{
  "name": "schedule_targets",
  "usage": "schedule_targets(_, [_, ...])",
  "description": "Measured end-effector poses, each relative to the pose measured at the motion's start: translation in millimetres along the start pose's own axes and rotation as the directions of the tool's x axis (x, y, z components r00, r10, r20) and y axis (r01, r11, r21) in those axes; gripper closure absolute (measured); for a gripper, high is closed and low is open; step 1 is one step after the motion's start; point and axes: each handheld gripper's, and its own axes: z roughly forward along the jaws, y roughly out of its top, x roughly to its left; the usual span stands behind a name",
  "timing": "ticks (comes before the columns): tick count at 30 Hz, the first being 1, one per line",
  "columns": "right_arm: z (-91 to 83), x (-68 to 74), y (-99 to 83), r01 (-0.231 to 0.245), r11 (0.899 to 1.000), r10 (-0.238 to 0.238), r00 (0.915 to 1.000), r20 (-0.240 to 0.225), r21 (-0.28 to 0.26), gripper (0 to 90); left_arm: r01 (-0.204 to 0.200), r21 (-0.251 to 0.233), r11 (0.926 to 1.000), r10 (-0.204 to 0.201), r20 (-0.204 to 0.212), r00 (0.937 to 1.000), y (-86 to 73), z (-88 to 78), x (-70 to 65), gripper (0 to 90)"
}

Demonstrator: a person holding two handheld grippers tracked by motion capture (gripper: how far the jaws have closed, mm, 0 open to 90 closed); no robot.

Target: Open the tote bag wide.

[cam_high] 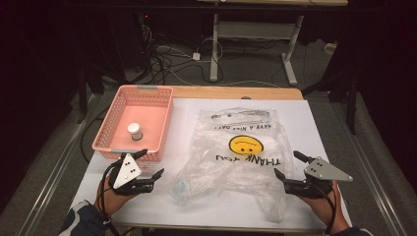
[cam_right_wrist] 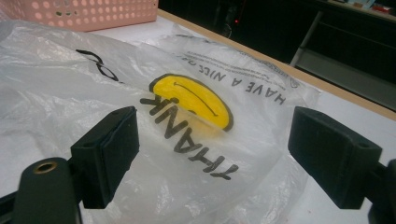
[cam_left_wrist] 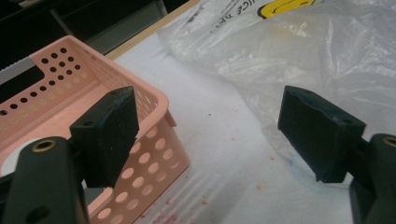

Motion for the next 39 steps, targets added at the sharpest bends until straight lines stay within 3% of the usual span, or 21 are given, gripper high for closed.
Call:
schedule_targets(8, [-0.7,1.4,0.7,0.005,1.0,-0.005,1.0,-0.004,0.0,18.3,-0.026,0.025,0.9994,0.026,0.012,0.9996,0.1,2.2,-2.1,19.3])
schedule_targets(14, [4.8,-4.7,3.3,-0.006,1.0,0.006,1.0,0.005,0.005,24.7,-0.017,0.023,0.9996,0.017,0.0,0.9999,-1.8,-0.8,-2.6,19.6])
schedule_targets(16, [11.0,-11.2,4.9,-0.034,0.999,0.035,0.9994,-0.008,0.021,25.9,-0.017,0.024,0.9996,0.017,-0.005,0.9998,-1.7,-1.0,-2.9,19.8])
schedule_targets(19, [22.7,-25.2,12.2,-0.044,0.997,0.041,0.9982,0.044,0.067,26.8,-0.02,0.03,0.9994,0.02,-0.008,0.9998,-2.0,-1.3,-3.9,20.3])
schedule_targets(22, [35.3,-46.0,24.2,-0.061,0.996,0.055,0.9945,0.089,0.063,30.1,-0.019,0.03,0.9994,0.02,-0.01,0.9998,-1.7,-1.1,-3.8,20.4])
schedule_targets(24, [50.3,-61.5,31.8,-0.088,0.994,0.082,0.993,0.085,0.068,33.2,-0.015,0.027,0.9995,0.015,-0.01,0.9998,-1.3,0.0,-3.3,20.5])
schedule_targets(26, [73.4,-75.3,36.6,-0.087,0.99,0.077,0.9929,0.091,0.108,35.3,-0.016,0.029,0.9994,0.016,-0.008,0.9998,-1.1,1.4,-3.6,20.6])
schedule_targets(27, [73.4,-75.3,36.6,-0.087,0.99,0.077,0.9929,0.091,0.108,35.3,-0.018,0.033,0.9993,0.018,-0.005,0.9998,-1.1,2.1,-3.8,20.6])
schedule_targets(28, [101.3,-89.0,38.6,-0.083,0.98,0.063,0.992,0.109,0.182,36.5,-0.02,0.035,0.9992,0.02,-0.003,0.9998,-1.1,2.7,-4.3,20.5])
schedule_targets(31, [136.7,-112.3,37.2,-0.165,0.95,0.145,0.9851,0.093,0.264,39.3,-0.031,0.041,0.9987,0.031,0.004,0.9995,-1.0,3.2,-6.0,20.5])
schedule_targets(32, [136.7,-112.3,37.2,-0.165,0.95,0.145,0.9851,0.093,0.264,39.3,-0.036,0.044,0.9984,0.036,0.006,0.9993,-1.0,3.2,-6.5,20.5])
schedule_targets(33, [154.8,-124.7,36.7,-0.208,0.93,0.183,0.9772,0.108,0.303,39.2,-0.05,0.05,0.9975,0.05,-0.001,0.9987,-0.6,1.6,-7.1,20.5])
schedule_targets(34, [162.4,-130.0,36.8,-0.224,0.921,0.194,0.9732,0.124,0.318,39.1,-0.049,0.045,0.9978,0.049,-0.003,0.9988,-0.3,0.0,-6.9,20.5])
schedule_targets(37, [180.3,-142.7,36.0,-0.24,0.903,0.179,0.9643,0.195,0.357,38.8,-0.04,0.028,0.9988,0.04,0.0,0.9992,-0.5,-4.2,-5.6,20.5])
schedule_targets(39, [188.9,-149.3,32.7,-0.271,0.892,0.206,0.956,0.209,0.362,40.3,-0.038,0.024,0.999,0.038,0.002,0.9993,-1.0,-4.9,-5.3,20.5])
